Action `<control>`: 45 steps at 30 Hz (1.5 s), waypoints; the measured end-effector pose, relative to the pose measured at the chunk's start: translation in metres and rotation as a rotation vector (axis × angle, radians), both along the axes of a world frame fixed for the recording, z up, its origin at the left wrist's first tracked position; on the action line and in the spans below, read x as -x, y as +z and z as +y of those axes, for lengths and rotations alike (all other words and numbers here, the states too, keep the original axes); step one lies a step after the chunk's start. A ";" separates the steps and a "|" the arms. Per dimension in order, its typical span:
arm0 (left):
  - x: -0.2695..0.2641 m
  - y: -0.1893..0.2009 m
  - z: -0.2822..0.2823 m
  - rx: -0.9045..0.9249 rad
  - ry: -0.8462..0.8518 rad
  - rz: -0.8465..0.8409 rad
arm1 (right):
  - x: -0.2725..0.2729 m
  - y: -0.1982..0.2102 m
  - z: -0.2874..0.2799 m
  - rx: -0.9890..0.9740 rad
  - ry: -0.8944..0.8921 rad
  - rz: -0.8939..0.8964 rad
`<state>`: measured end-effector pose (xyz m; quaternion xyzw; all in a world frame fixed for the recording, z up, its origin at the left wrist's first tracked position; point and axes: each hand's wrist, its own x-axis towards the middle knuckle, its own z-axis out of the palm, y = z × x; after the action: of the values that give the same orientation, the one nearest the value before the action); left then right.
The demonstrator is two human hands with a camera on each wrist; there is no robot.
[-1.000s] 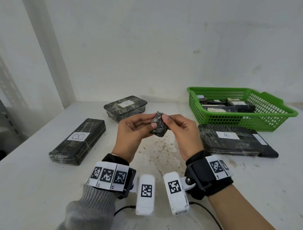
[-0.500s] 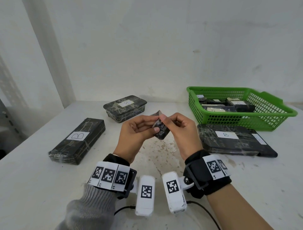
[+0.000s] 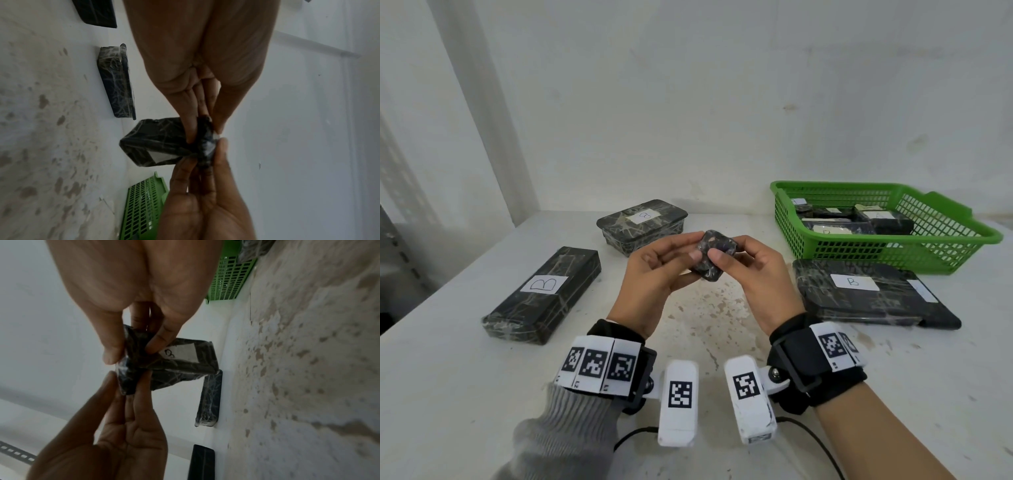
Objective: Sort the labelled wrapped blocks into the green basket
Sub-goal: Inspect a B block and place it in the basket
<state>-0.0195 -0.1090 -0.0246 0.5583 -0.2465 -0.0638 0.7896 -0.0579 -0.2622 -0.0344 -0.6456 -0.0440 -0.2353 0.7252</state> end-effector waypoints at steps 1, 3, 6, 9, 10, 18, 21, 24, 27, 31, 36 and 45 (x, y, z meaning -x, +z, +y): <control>0.000 0.001 0.001 -0.006 -0.014 0.007 | 0.000 0.000 0.000 0.016 -0.014 -0.014; -0.001 0.001 0.003 -0.026 0.001 0.004 | 0.000 -0.001 0.001 0.044 -0.030 -0.019; -0.002 0.000 0.002 -0.052 0.080 -0.012 | 0.000 -0.002 0.000 0.077 0.000 -0.003; -0.001 0.000 0.001 -0.051 0.111 -0.025 | 0.001 -0.001 0.001 0.081 0.084 0.023; 0.000 0.000 0.001 -0.041 0.108 -0.020 | 0.001 -0.001 0.002 0.076 0.096 0.033; 0.002 0.002 -0.001 -0.017 0.166 -0.006 | 0.000 -0.003 0.005 0.136 0.050 0.075; -0.002 0.000 0.001 0.055 0.190 0.052 | 0.001 0.000 0.006 0.125 0.041 0.063; -0.007 0.000 0.004 0.176 0.186 0.145 | 0.001 0.001 -0.004 0.206 -0.143 0.097; -0.010 0.001 0.008 0.303 0.156 0.241 | 0.000 -0.004 -0.021 0.220 -0.205 0.198; -0.014 0.000 0.009 0.402 0.126 0.375 | -0.002 -0.004 -0.020 -0.029 -0.054 0.241; -0.015 -0.004 0.009 0.426 0.105 0.456 | -0.002 -0.004 -0.018 -0.168 -0.032 0.193; -0.004 0.007 -0.010 0.217 0.065 0.371 | 0.004 0.017 -0.039 -0.110 -0.162 0.181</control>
<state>-0.0151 -0.1188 -0.0177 0.4562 -0.0841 -0.1131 0.8787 -0.0618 -0.3008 -0.0175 -0.6249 0.0866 -0.2359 0.7391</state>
